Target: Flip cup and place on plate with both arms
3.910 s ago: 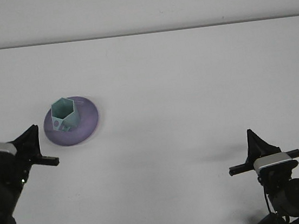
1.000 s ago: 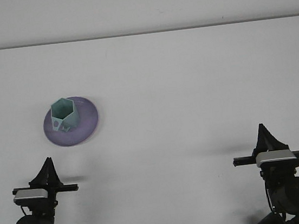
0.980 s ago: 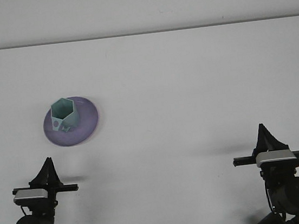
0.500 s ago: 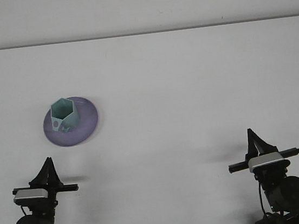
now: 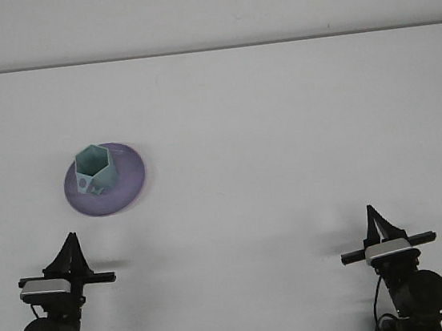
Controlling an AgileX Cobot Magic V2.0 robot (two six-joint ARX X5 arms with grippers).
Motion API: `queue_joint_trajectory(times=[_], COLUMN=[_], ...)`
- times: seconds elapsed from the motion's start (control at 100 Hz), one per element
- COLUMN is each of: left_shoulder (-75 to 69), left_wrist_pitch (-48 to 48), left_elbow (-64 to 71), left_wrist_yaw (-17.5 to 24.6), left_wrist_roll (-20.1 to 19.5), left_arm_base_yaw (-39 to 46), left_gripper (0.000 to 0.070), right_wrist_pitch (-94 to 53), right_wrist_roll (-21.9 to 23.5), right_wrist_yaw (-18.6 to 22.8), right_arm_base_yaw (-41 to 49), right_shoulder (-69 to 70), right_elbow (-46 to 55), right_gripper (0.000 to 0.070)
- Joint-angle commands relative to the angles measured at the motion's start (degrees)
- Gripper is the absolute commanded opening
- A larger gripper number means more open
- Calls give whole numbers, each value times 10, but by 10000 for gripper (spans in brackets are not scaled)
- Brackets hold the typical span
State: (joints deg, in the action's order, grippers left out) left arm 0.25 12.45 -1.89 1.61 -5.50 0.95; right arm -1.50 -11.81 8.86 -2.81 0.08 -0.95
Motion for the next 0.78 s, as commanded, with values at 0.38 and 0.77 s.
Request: queue_joint_trajectory(times=[0.38, 0.77], left_shoulder=[-1, -1], left_wrist_pitch=[5, 5], left_elbow=[11, 11], left_wrist_yaw=[-2, -2], left_wrist_roll=[-9, -9], left_arm_base_yaw=[0, 0], left_gripper=[14, 14], right_wrist_pitch=[37, 37], right_wrist_roll=[-11, -11], right_wrist_yaw=[2, 2], right_arm_base_yaw=[-1, -1], right_shoulder=[0, 0], right_elbow=[2, 2], right_gripper=[1, 1])
